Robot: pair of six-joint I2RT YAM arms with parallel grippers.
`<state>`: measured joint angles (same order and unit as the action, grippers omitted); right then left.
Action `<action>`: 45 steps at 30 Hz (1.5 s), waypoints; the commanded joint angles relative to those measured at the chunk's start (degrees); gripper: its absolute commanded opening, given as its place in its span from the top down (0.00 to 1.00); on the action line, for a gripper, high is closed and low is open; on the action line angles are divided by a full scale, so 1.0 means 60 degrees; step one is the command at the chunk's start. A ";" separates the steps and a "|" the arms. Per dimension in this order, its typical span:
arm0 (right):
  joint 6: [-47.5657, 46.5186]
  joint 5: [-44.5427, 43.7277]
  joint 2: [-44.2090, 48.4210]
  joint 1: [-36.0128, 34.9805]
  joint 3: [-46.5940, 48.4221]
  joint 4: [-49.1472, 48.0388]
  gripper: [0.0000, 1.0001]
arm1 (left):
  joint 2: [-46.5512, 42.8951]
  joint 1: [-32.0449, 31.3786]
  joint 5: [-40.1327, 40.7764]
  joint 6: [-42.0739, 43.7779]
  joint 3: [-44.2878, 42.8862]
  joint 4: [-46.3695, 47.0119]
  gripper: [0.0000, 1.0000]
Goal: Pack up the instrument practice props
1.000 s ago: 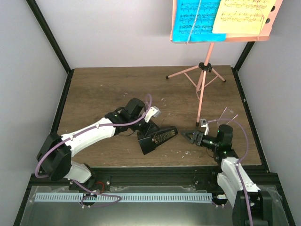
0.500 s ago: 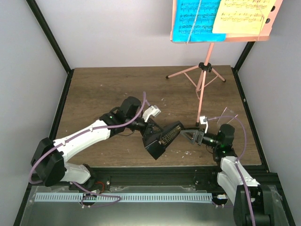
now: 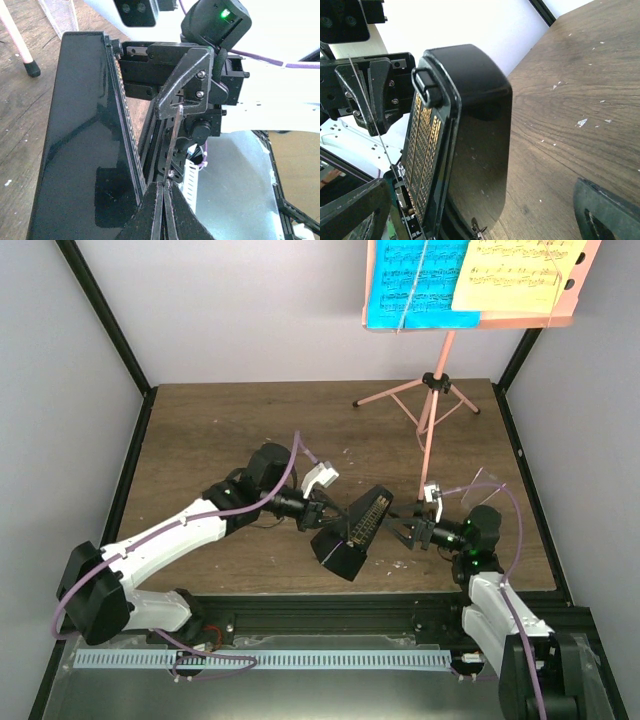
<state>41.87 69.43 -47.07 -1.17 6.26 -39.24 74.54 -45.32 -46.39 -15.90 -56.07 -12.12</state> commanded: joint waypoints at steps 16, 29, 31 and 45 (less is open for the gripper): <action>0.1204 0.1051 -0.1793 -0.1583 0.1256 -0.3816 0.03 | -0.0812 -0.0033 -0.1738 -0.0540 0.0365 0.1794 1.00; 0.2187 0.1234 -0.1229 -0.1674 0.1514 -0.4598 0.27 | -0.0880 -0.0030 -0.2133 -0.0944 0.0443 0.2329 1.00; 0.2231 0.1239 -0.1171 -0.1698 0.1594 -0.4598 0.24 | -0.0895 -0.0030 -0.2176 -0.0993 0.0461 0.2390 1.00; 0.2163 0.1108 -0.1094 -0.1896 0.1766 -0.4421 0.33 | -0.0908 -0.0031 -0.2637 -0.1568 0.0587 0.3161 1.00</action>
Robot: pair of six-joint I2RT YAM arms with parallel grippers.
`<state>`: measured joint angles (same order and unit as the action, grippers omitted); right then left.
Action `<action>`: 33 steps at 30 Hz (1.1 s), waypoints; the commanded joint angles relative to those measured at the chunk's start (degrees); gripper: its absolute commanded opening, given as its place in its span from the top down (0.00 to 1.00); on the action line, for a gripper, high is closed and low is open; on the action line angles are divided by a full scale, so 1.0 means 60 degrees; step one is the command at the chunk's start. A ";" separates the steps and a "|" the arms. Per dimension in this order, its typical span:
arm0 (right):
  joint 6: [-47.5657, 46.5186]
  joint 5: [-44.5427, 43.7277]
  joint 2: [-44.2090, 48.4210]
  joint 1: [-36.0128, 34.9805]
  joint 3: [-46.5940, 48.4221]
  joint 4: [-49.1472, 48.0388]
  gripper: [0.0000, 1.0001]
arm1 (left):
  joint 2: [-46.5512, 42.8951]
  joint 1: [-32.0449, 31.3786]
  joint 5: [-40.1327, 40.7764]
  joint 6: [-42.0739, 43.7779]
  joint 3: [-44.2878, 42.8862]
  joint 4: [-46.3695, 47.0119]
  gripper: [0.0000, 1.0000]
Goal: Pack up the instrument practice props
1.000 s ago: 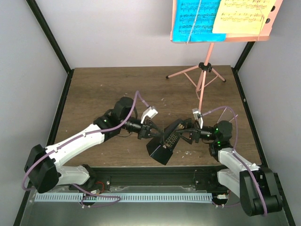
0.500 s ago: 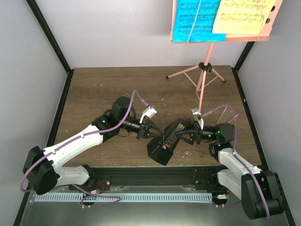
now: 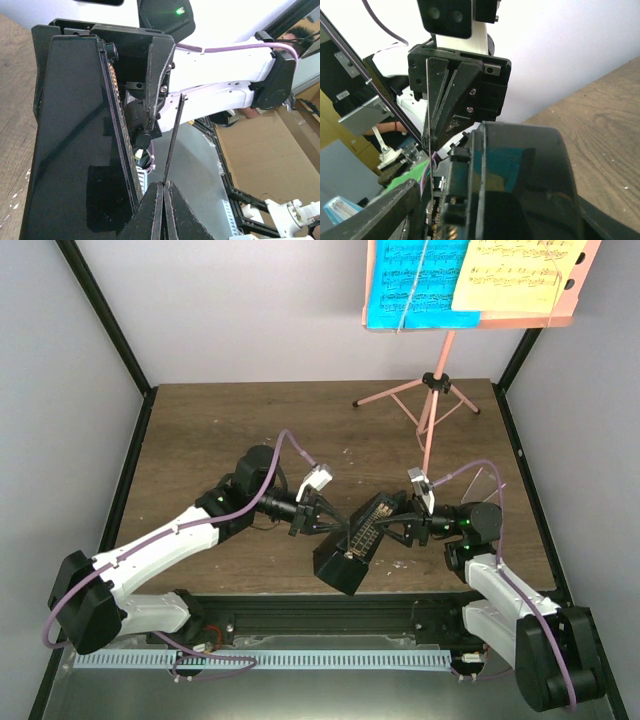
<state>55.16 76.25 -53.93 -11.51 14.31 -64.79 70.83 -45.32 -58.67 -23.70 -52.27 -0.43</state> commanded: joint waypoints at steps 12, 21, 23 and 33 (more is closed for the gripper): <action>-0.1400 -0.0530 0.0756 -0.0181 0.0517 0.1707 0.61 | -0.0203 -0.0012 -0.0197 0.0205 -0.0163 0.0414 0.90; -0.5404 -0.1850 0.1381 -0.0210 0.1600 0.7112 0.64 | -0.1333 0.1064 0.0834 0.0731 -0.0038 -0.0780 0.13; -0.5757 -0.2115 0.1235 -0.0248 0.1676 0.7324 0.64 | -0.1710 0.1456 0.0910 0.0685 0.0080 -0.0817 0.10; -0.7850 -0.6302 -0.0162 -0.2425 0.2529 0.7159 0.61 | -0.2565 0.2789 0.1978 0.0735 0.0218 -0.2176 0.07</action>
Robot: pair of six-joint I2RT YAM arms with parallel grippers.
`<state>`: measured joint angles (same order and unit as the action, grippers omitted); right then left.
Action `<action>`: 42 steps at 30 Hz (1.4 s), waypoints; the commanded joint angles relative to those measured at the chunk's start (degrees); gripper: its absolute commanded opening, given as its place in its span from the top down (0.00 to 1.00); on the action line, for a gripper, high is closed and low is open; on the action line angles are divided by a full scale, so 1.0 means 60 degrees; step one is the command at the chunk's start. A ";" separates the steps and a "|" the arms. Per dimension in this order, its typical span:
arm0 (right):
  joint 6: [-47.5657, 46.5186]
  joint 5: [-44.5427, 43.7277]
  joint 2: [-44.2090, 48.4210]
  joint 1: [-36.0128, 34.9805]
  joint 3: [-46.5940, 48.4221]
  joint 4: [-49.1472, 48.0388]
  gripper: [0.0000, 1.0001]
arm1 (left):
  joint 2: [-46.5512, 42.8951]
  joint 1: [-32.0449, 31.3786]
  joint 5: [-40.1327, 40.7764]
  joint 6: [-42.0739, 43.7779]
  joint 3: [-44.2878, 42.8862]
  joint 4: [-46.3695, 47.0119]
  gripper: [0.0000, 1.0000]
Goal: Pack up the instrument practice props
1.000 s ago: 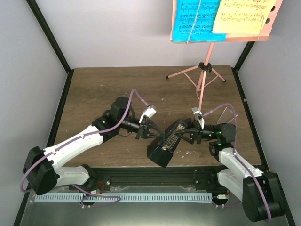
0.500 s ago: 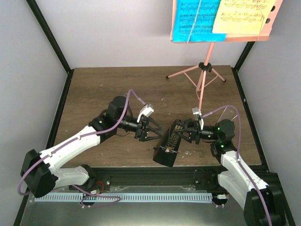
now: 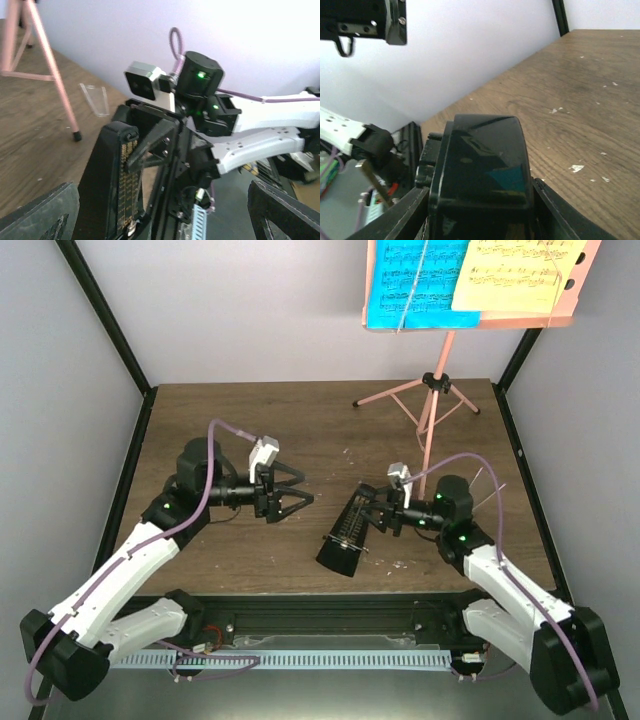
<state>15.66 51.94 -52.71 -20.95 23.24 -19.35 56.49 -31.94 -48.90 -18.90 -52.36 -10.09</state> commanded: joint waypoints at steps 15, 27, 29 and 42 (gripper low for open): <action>-0.3126 -0.5113 -0.1139 -0.2837 0.1238 -0.0552 0.61 | -0.0671 0.1486 0.0522 -0.2129 0.2577 0.1521 0.07; -0.3072 -0.5645 -0.1333 -0.3282 0.0704 -0.0434 0.61 | 0.0185 0.1435 0.0462 -0.2832 0.3709 0.2295 0.09; -0.3072 -0.5808 -0.1330 -0.3343 0.0584 -0.0482 0.61 | 0.0113 0.1420 0.0501 -0.2705 0.3634 0.2139 0.09; -0.3105 -0.6138 -0.1213 -0.3598 0.0331 -0.0143 0.52 | -0.0051 0.1428 0.0567 -0.2415 0.3502 0.1871 0.09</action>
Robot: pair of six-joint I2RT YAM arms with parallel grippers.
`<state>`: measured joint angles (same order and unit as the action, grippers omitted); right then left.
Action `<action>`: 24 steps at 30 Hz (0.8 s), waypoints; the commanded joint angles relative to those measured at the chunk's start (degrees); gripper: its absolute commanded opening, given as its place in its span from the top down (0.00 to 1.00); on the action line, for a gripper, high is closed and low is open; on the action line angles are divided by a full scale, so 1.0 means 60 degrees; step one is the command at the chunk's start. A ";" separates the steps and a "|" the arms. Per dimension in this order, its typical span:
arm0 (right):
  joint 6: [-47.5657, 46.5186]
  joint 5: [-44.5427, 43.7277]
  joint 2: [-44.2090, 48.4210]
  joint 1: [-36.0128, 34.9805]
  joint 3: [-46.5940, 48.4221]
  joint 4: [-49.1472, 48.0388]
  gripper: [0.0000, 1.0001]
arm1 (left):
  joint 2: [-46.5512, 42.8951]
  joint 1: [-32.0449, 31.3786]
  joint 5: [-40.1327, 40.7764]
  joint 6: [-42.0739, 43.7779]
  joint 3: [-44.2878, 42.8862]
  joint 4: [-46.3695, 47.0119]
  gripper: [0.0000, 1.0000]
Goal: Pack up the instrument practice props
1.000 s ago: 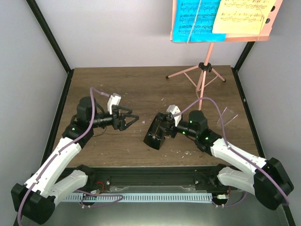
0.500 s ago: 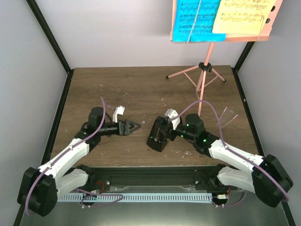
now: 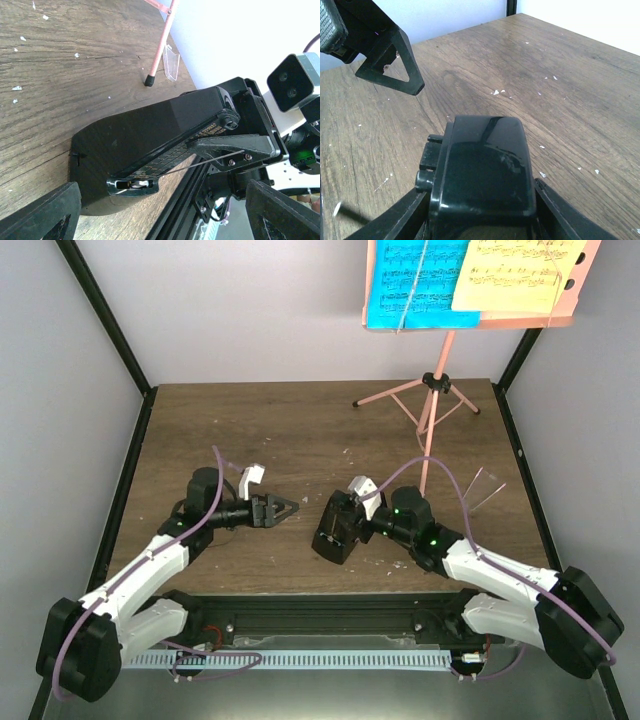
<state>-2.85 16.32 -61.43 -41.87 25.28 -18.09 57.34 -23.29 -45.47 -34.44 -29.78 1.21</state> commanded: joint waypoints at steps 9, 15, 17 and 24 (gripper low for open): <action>0.0589 -0.0063 0.1024 -0.0112 0.0181 0.0171 0.19 | -0.0726 -0.0015 0.1033 0.0963 -0.0932 -0.1334 0.09; 0.1065 -0.0828 0.2335 -0.0112 0.0382 0.1262 0.00 | -0.0570 0.0144 0.2828 0.2517 -0.3418 -0.3950 0.07; 0.1394 -0.0771 0.2797 -0.0110 0.0637 0.1698 0.00 | -0.0275 0.0368 0.3353 0.2985 -0.4491 -0.4742 0.06; 0.2753 0.0170 0.3103 -0.0116 0.0629 0.0847 0.00 | 0.0630 0.1703 0.4206 0.3537 -0.5934 -0.4725 0.03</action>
<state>8.16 13.30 -42.48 -42.19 27.73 -10.17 58.54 -15.73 -27.22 -17.34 -64.23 -23.49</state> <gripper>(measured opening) 0.999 0.966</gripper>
